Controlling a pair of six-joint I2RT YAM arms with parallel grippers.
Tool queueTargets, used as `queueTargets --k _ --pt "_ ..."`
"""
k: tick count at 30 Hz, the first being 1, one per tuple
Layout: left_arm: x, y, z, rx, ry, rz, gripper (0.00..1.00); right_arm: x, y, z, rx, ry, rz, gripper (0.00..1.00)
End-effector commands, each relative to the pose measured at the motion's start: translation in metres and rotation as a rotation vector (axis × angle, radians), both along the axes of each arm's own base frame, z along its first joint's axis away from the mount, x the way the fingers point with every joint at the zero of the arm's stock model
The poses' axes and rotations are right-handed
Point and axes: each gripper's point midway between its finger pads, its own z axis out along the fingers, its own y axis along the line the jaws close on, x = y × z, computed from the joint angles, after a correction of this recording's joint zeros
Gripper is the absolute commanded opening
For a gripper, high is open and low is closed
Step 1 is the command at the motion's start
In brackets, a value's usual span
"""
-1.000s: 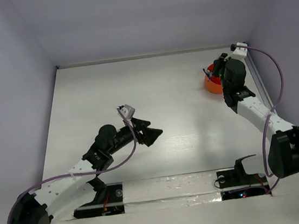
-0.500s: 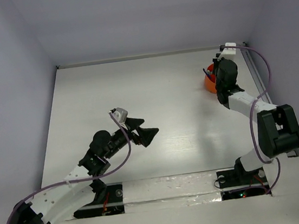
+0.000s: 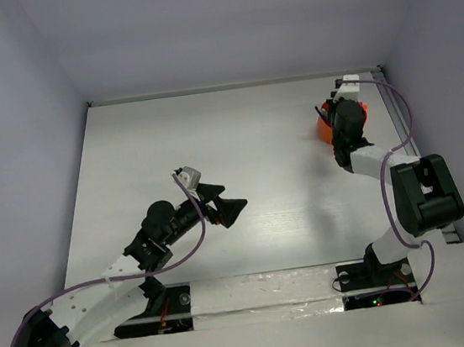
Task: Sort the stationery into containers
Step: Place the pen in the storage box.
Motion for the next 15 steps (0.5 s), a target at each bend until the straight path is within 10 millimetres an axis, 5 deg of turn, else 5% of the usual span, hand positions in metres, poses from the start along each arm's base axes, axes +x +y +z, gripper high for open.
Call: queueTargets --k 1,4,9,14,15 --pt "-0.002 -0.003 0.015 -0.04 -0.044 -0.015 0.99 0.0 -0.002 0.011 0.025 -0.068 -0.007 0.06" --pt "-0.001 -0.003 0.014 -0.038 -0.039 -0.014 0.99 -0.002 0.0 0.0 0.064 -0.052 -0.003 0.26" --pt "0.005 0.001 0.014 -0.033 -0.033 0.029 0.99 -0.01 0.001 0.021 0.113 -0.086 0.002 0.96" --pt "0.008 0.008 0.021 -0.053 -0.04 0.07 0.99 -0.023 0.005 0.061 0.233 -0.119 0.006 1.0" --pt "0.009 0.009 0.023 -0.06 -0.039 0.078 0.99 -0.032 0.006 0.081 0.259 -0.159 0.022 1.0"
